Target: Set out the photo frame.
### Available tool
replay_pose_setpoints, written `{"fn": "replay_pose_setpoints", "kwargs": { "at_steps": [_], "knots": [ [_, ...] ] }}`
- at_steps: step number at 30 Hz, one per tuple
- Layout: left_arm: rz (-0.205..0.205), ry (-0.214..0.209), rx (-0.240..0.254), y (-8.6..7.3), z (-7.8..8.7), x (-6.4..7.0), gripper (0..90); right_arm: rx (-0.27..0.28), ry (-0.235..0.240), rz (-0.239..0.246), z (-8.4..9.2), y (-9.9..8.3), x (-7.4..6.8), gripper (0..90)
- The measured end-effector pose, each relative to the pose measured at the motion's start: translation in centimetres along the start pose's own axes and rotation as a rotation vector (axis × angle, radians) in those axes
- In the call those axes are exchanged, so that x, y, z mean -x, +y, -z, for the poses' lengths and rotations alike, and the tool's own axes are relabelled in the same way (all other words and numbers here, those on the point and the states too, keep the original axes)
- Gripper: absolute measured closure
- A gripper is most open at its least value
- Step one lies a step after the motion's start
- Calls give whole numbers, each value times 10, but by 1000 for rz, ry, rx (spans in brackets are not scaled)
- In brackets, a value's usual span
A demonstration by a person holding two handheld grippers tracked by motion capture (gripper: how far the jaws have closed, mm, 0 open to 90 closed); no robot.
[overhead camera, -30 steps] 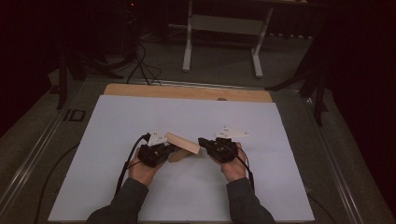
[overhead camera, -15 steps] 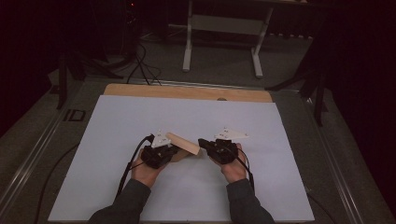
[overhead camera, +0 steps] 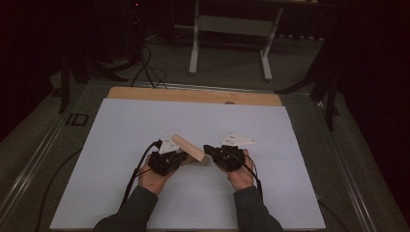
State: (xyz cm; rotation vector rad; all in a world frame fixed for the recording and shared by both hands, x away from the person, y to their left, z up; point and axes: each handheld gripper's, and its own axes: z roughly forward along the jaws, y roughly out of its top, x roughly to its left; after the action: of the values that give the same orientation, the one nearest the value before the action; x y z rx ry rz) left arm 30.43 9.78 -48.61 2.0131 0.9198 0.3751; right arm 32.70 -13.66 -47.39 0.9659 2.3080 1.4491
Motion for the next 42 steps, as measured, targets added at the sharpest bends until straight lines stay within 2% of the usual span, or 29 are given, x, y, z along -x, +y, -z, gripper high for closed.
{"fn": "replay_pose_setpoints", "kwargs": {
  "at_steps": [21,42],
  "knots": [
    [-12,2,-10,0,-2,5,895,-8,11,13,0,0,-5,897],
    [2,12,1,-1,0,4,896,-21,42,57,-2,0,-19,897]
  ]
}}
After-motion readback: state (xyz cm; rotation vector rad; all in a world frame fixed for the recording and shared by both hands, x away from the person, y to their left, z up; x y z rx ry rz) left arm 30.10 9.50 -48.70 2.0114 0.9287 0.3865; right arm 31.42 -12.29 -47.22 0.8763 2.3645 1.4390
